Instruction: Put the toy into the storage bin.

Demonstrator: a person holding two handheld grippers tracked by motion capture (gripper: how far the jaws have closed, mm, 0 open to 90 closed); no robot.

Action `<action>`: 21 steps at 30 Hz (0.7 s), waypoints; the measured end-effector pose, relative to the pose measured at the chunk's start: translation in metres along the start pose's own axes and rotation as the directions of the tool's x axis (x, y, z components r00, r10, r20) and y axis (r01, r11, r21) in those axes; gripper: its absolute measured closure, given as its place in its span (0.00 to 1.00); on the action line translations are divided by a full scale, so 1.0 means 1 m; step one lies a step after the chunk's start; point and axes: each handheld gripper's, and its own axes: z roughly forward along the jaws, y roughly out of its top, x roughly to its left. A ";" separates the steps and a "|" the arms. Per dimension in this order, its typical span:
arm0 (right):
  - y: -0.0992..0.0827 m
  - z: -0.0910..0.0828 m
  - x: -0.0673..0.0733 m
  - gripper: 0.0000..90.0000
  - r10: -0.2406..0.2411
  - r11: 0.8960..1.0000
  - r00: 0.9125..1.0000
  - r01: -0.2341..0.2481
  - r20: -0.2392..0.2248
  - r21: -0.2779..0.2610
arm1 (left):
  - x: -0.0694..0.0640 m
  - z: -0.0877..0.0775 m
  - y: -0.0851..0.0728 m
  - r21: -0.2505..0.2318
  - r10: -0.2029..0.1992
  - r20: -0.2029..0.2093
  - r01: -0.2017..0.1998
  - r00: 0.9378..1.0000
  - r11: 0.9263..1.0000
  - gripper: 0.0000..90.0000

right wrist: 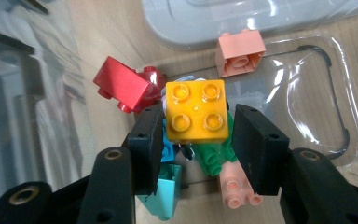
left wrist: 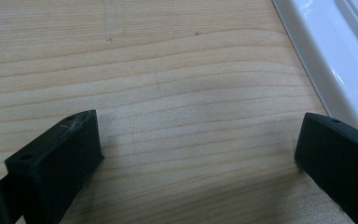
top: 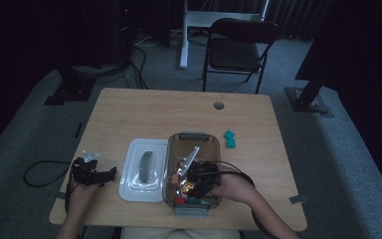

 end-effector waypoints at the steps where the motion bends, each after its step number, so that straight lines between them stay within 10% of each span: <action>1: -0.001 -0.003 0.000 0.58 0.005 1.000 1.000 -0.005 0.000 -0.007 | 0.000 0.000 0.000 0.000 0.000 0.000 0.000 1.000 1.000 0.01; 12: -0.021 -0.050 -0.010 0.51 0.090 0.981 0.995 -0.082 0.038 -0.174 | 0.000 0.000 0.000 0.000 0.000 0.000 0.000 1.000 1.000 0.01; 21: -0.056 -0.086 -0.040 0.48 0.243 0.931 0.964 -0.201 0.108 -0.304 | 0.000 0.000 0.000 0.002 0.001 0.000 -0.001 1.000 1.000 0.01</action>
